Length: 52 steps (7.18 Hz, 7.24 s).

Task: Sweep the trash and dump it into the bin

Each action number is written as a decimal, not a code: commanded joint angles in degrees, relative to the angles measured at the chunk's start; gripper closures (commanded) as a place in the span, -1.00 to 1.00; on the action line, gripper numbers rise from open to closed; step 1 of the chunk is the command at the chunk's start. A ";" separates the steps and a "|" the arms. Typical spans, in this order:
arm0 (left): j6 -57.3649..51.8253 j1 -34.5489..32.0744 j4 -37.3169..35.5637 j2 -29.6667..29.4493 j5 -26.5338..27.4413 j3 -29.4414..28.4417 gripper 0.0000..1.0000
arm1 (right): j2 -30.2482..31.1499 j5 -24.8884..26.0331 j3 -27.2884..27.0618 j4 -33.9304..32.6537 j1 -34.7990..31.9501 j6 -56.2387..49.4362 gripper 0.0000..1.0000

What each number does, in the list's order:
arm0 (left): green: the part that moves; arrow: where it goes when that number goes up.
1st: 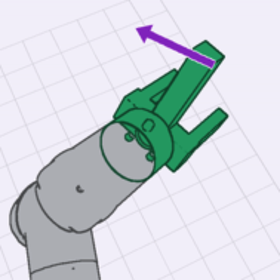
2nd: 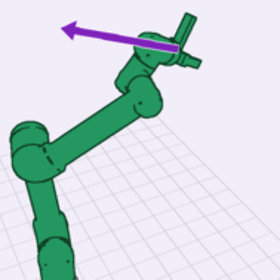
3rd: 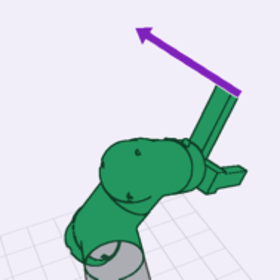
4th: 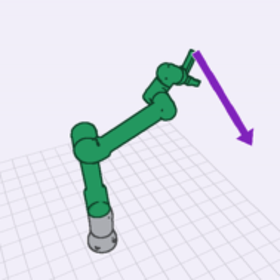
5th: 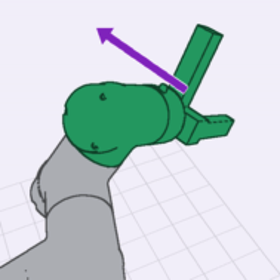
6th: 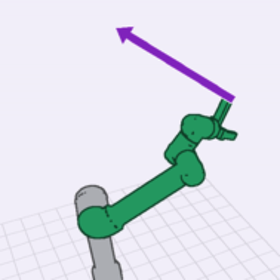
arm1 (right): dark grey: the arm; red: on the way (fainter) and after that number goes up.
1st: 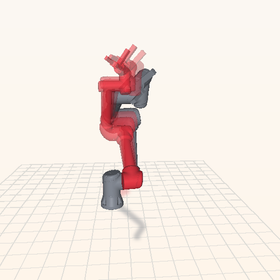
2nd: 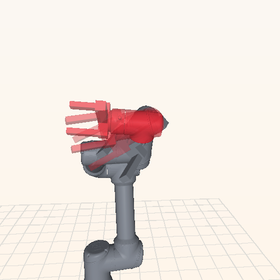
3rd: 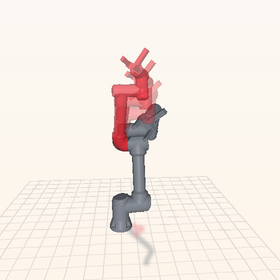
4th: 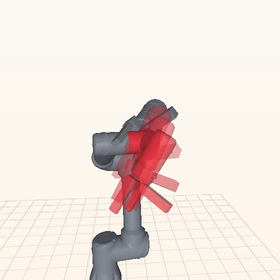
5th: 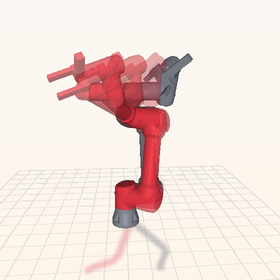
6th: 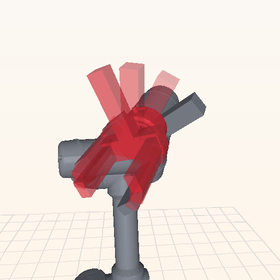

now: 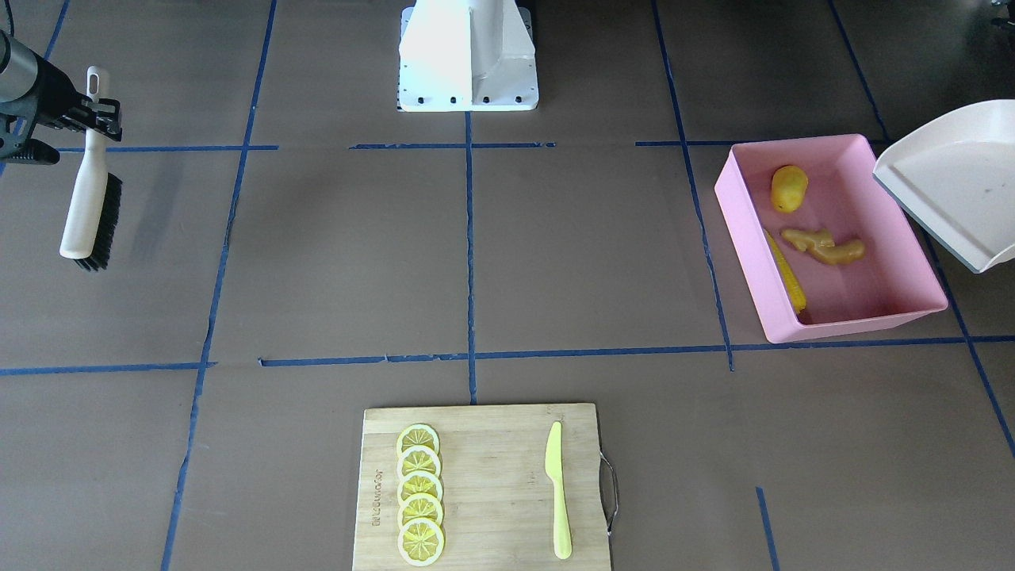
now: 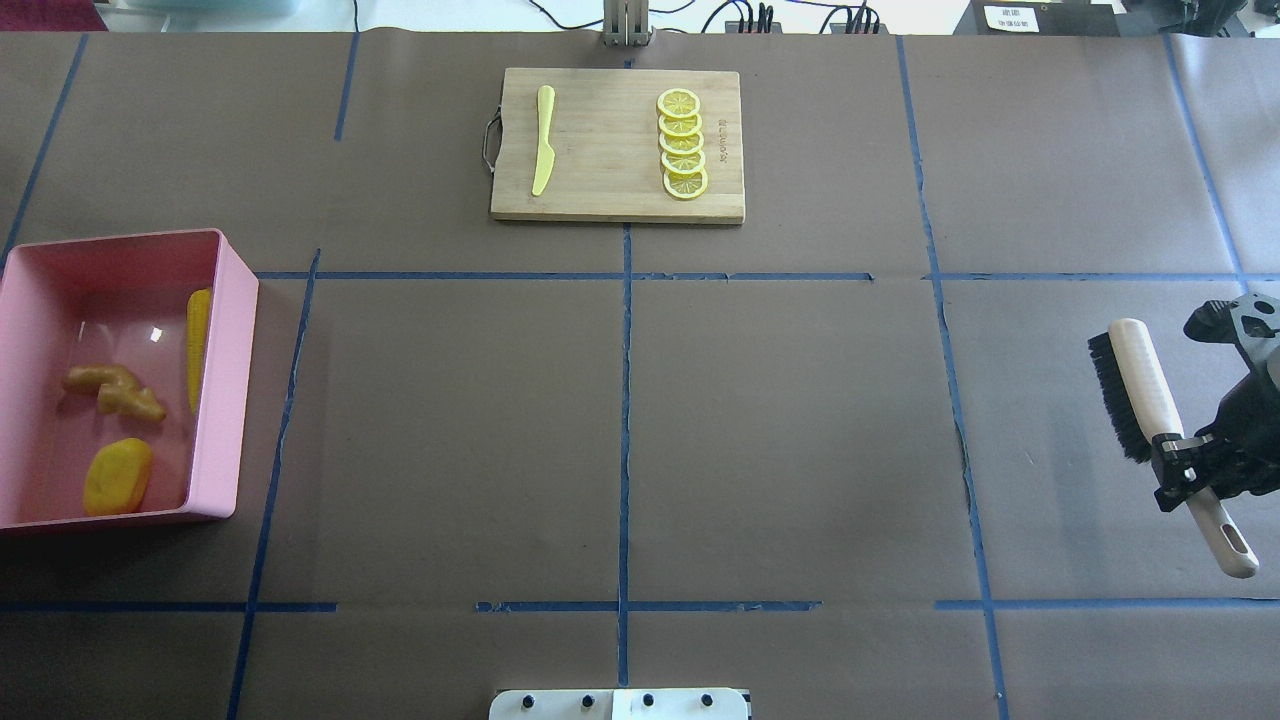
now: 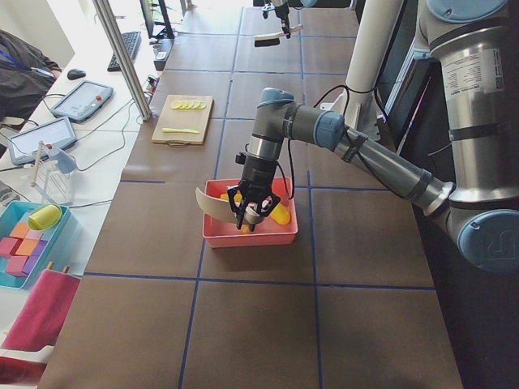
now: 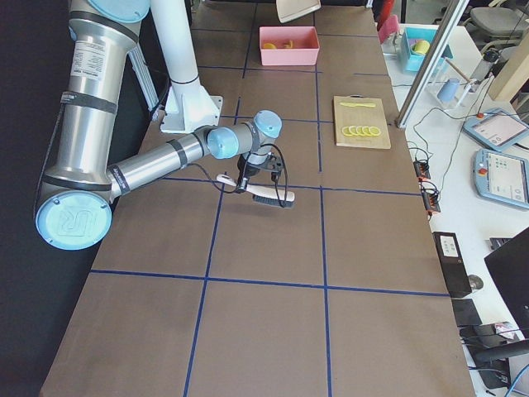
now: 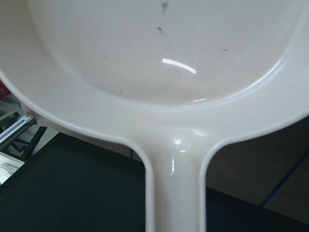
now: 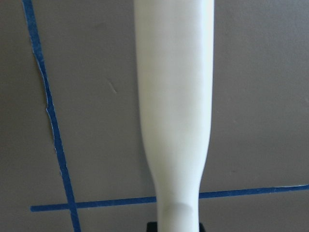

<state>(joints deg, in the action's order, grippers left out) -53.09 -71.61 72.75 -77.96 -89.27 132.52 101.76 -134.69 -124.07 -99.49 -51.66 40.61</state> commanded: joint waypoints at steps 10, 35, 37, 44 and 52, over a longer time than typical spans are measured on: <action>0.45 1.30 -0.33 -1.50 -0.29 -0.51 1.00 | 0.72 0.83 14.73 17.75 0.25 0.88 0.64; 23.99 38.03 6.26 -38.59 -19.01 -27.31 0.37 | -7.11 3.73 13.59 18.98 -19.71 -5.54 -1.00; 27.40 38.56 14.83 -37.80 -19.19 -27.93 -0.98 | -7.11 3.64 13.42 18.98 -19.71 -5.45 -1.00; 51.89 33.82 8.64 -37.35 -21.19 -18.19 -1.00 | -8.25 3.82 13.33 19.07 -19.71 -5.54 -1.00; 62.90 -9.99 -7.98 -24.82 -45.56 -29.56 -1.00 | -10.97 3.21 13.68 18.64 -19.97 -7.29 -1.00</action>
<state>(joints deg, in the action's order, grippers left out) 13.64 -74.05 65.49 -106.34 -132.98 107.75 90.75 -131.19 -110.47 -80.68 -71.60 34.16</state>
